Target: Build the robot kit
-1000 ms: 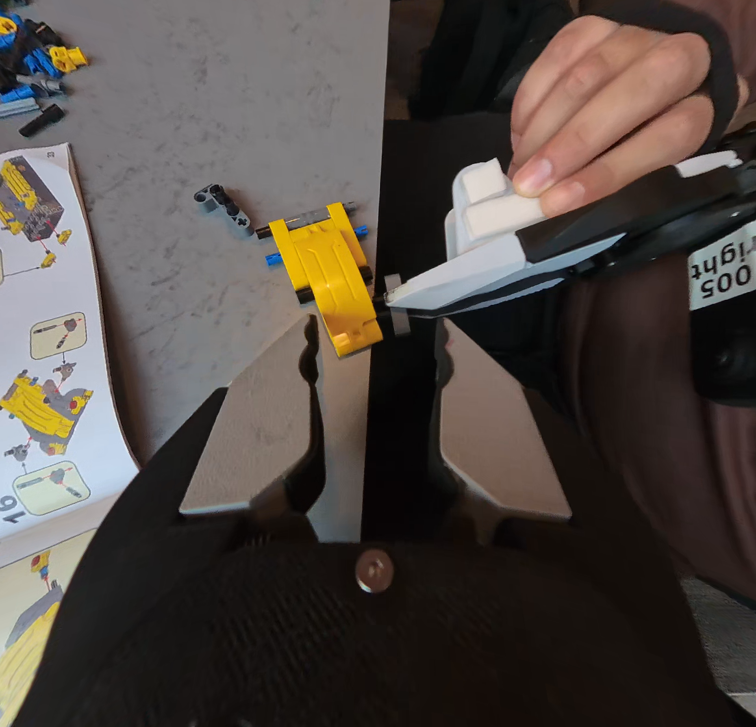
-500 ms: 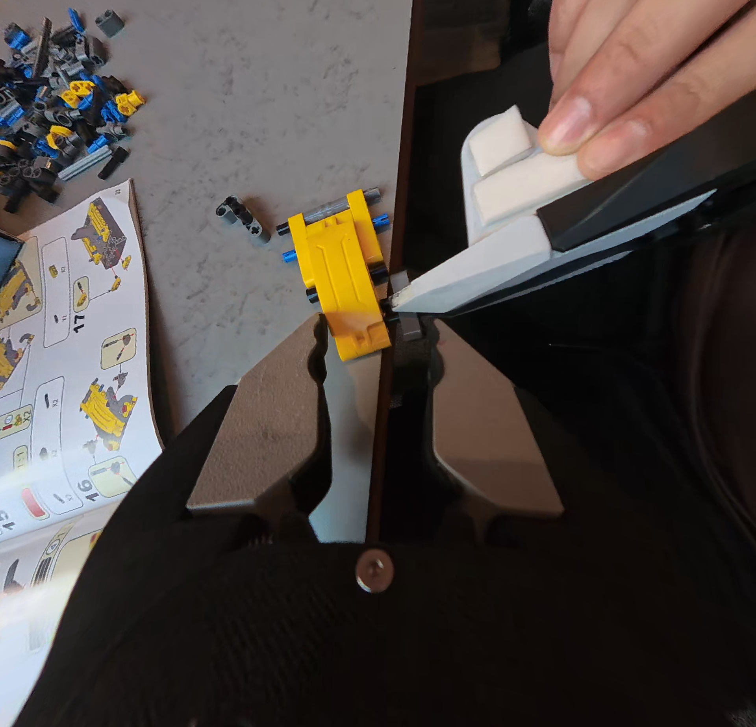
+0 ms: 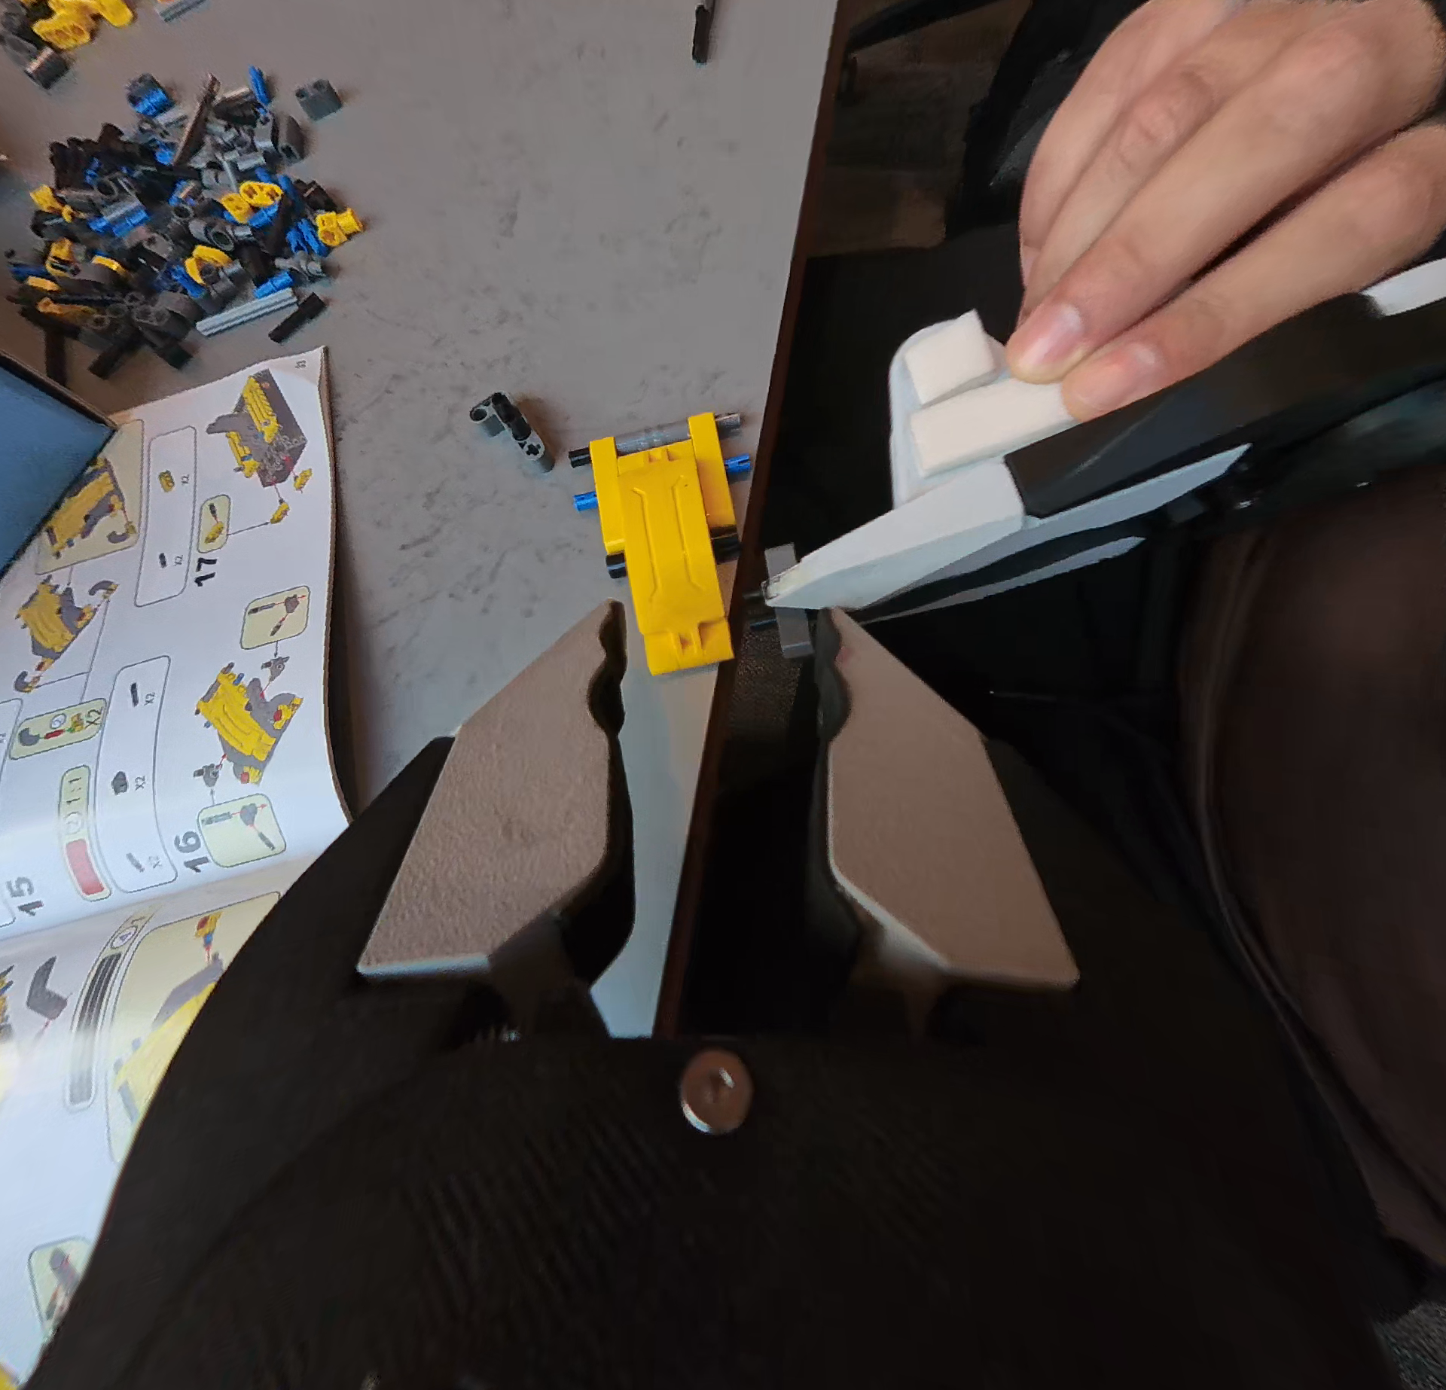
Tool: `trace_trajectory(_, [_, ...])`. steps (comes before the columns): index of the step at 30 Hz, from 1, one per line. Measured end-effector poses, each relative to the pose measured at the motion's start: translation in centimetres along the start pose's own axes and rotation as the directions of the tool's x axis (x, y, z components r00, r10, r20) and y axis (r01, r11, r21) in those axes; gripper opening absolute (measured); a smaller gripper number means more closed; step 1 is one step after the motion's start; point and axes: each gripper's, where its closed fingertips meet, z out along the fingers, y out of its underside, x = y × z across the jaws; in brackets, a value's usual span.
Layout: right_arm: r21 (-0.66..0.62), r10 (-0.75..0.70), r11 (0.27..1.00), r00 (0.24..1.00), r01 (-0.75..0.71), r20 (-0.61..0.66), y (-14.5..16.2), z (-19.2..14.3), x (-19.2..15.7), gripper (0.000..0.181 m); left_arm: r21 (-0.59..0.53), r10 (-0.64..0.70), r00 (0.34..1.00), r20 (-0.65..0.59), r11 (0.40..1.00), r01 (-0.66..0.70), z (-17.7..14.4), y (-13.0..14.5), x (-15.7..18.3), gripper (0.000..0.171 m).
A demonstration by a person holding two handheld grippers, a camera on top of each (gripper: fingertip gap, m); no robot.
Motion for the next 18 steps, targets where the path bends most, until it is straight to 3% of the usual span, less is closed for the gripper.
trace_trajectory(7, [-0.014, 0.058, 0.998, 0.998, -0.058, 0.015, 0.5, -0.2, 0.3, 0.007, -0.063, 0.015, 1.0, 0.017, 0.998, -0.014, 1.2, 1.1, 2.4, 0.028])
trace_trajectory(12, [-0.02, 0.06, 0.998, 0.998, -0.06, 0.012, 0.8, -0.3, 0.5, 0.007, -0.015, -0.001, 1.0, 0.03, 1.0, 0.001, 1.0, 0.6, 1.9, 0.007])
trace_trajectory(18, [-0.022, 0.073, 0.997, 0.997, -0.072, 0.03, 0.9, -0.2, 0.2, 0.007, 0.001, -0.023, 0.999, 0.026, 1.0, 0.023, 1.2, 0.7, 1.7, 0.007])
